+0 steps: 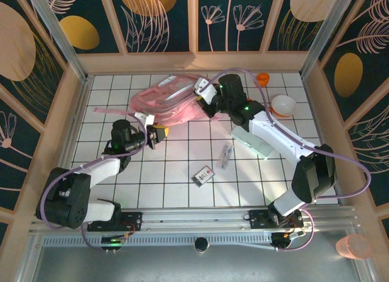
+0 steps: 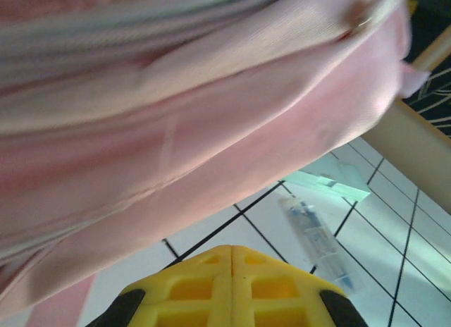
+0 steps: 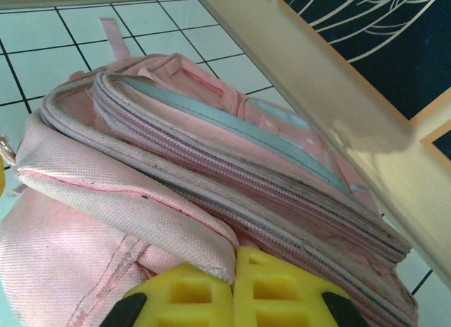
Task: Pack the student bag
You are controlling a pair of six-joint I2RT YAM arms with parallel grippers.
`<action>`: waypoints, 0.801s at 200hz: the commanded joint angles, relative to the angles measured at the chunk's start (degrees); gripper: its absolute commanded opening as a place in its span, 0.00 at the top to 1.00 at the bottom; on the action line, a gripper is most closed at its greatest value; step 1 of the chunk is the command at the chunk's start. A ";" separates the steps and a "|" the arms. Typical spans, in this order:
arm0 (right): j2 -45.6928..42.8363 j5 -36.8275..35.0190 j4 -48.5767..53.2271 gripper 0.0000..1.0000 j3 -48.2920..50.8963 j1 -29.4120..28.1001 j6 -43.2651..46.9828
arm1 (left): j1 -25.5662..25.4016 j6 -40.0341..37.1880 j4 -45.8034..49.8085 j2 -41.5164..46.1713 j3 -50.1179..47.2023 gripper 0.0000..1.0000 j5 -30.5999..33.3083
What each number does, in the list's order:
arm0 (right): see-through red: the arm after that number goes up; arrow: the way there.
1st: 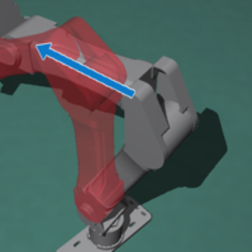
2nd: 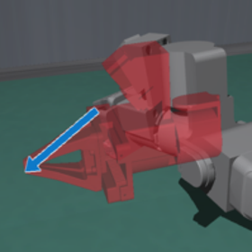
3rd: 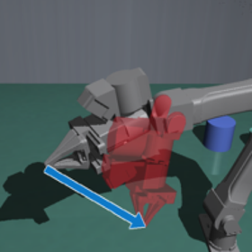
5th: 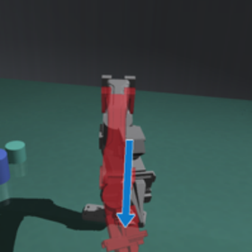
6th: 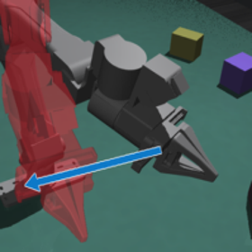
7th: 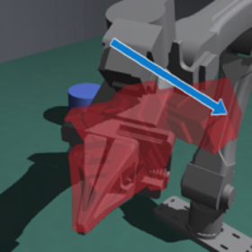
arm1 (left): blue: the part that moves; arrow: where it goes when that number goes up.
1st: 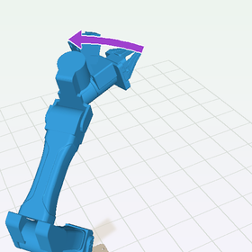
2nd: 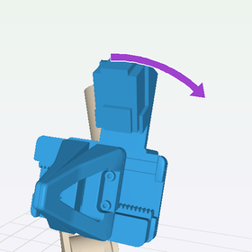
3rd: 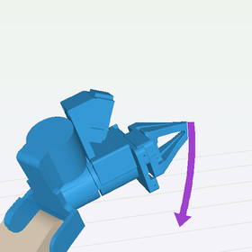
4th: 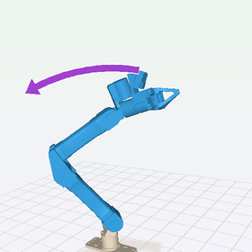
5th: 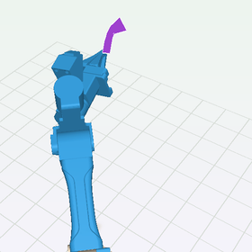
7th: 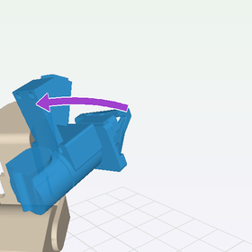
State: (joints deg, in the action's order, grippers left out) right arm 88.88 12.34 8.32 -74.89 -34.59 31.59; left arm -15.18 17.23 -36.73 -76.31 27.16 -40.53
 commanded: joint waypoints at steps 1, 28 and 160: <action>-2.62 -2.38 -9.02 1.00 -0.57 -0.19 -3.03 | -0.53 -2.89 7.12 1.89 2.17 1.00 -0.98; -3.78 0.91 -7.78 1.00 -1.50 1.32 -1.93 | -0.27 -4.61 13.01 3.25 0.25 0.63 10.94; -4.77 14.47 -0.92 1.00 -7.34 5.35 3.45 | 2.14 -0.02 -17.08 -9.11 -7.84 0.26 18.03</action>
State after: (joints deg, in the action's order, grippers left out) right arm 87.85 23.40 11.49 -78.41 -29.34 35.27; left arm -13.06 17.43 -43.42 -81.84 17.98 -21.96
